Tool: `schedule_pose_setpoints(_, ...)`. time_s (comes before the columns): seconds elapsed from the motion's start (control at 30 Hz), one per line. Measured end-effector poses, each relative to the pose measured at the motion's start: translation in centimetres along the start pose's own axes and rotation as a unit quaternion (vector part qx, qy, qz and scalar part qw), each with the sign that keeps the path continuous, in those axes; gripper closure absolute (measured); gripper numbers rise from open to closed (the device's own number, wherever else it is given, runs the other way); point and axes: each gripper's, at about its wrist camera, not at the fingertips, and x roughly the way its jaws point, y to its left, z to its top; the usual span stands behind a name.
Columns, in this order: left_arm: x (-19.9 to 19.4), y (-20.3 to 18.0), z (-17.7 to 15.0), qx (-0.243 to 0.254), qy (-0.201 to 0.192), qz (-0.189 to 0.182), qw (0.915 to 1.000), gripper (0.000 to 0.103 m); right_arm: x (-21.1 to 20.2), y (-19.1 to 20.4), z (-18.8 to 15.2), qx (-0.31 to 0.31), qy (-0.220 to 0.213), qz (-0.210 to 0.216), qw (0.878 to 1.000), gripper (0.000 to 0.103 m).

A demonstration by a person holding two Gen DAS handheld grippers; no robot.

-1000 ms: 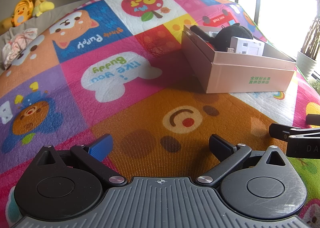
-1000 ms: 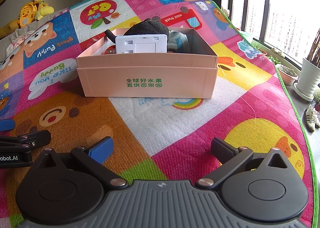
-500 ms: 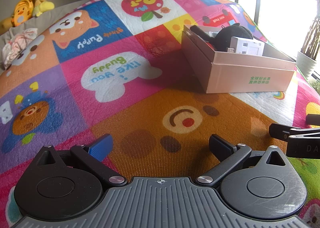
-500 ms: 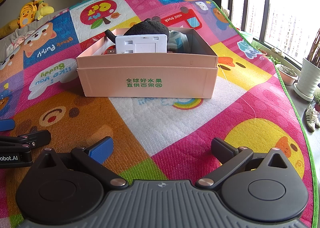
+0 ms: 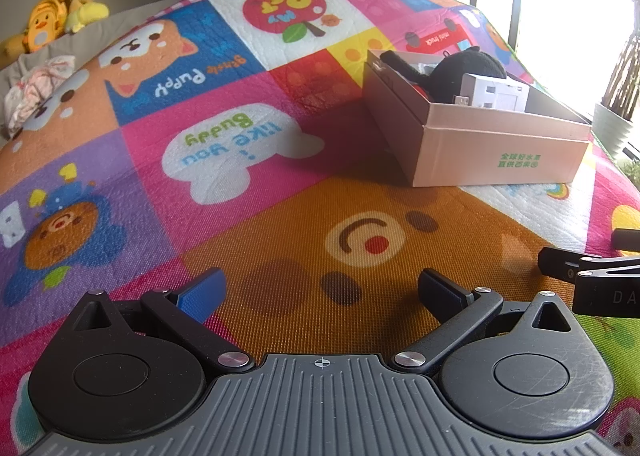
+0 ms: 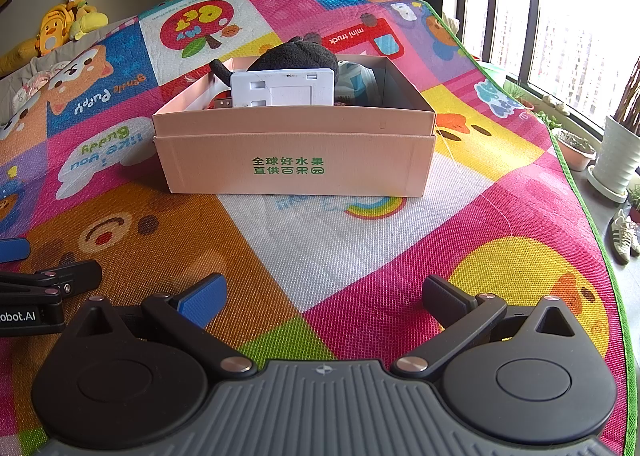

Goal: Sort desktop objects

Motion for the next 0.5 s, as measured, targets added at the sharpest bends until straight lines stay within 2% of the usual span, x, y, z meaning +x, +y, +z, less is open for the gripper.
schedule_pose_setpoints(0.5,-0.17,-0.32,0.01,0.004,-0.001,0.005,1.0,0.0,0.01,-0.01,-0.02,0.001,0.0,0.001,1.0,0.0)
